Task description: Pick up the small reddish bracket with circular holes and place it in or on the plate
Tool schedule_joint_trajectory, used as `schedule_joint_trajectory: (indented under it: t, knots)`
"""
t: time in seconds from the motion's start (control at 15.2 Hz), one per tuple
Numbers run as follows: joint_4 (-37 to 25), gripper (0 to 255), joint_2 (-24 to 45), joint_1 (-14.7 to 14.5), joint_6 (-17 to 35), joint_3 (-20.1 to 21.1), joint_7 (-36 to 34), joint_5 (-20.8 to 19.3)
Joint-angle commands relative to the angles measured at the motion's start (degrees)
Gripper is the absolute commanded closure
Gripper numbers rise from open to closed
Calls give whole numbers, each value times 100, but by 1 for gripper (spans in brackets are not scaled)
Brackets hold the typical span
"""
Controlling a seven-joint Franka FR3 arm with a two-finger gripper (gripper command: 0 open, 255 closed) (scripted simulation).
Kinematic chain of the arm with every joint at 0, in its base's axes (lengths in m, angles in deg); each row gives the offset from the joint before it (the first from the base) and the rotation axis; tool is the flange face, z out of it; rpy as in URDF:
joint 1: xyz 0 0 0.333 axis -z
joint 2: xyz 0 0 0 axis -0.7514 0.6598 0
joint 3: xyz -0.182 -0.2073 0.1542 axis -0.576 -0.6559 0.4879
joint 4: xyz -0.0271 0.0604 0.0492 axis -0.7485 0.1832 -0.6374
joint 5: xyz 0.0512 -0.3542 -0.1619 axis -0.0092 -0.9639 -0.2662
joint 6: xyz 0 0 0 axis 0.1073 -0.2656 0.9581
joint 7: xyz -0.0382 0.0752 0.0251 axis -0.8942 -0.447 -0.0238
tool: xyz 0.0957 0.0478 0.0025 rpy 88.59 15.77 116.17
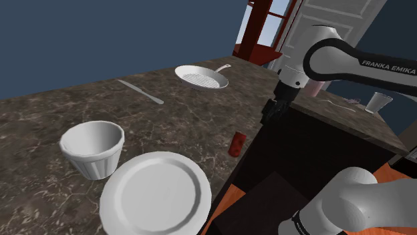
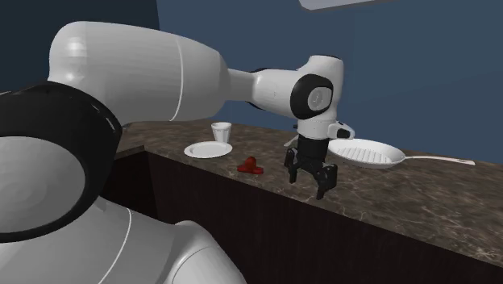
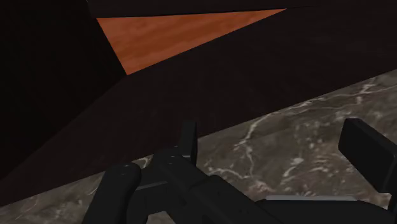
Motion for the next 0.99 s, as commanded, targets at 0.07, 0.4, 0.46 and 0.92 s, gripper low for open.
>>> schedule_joint_trajectory:
  t: [0.07,0.4,0.46,0.92]
  knots:
    - [12,0,-67,-51,-3,121,-162,95]
    - [-33,0,-278,-291,21,750,-978,568]
    - [-63,0,-295,-335,35,879,-1143,658]
    - [-471,0,-194,-557,195,1804,-2295,1194]
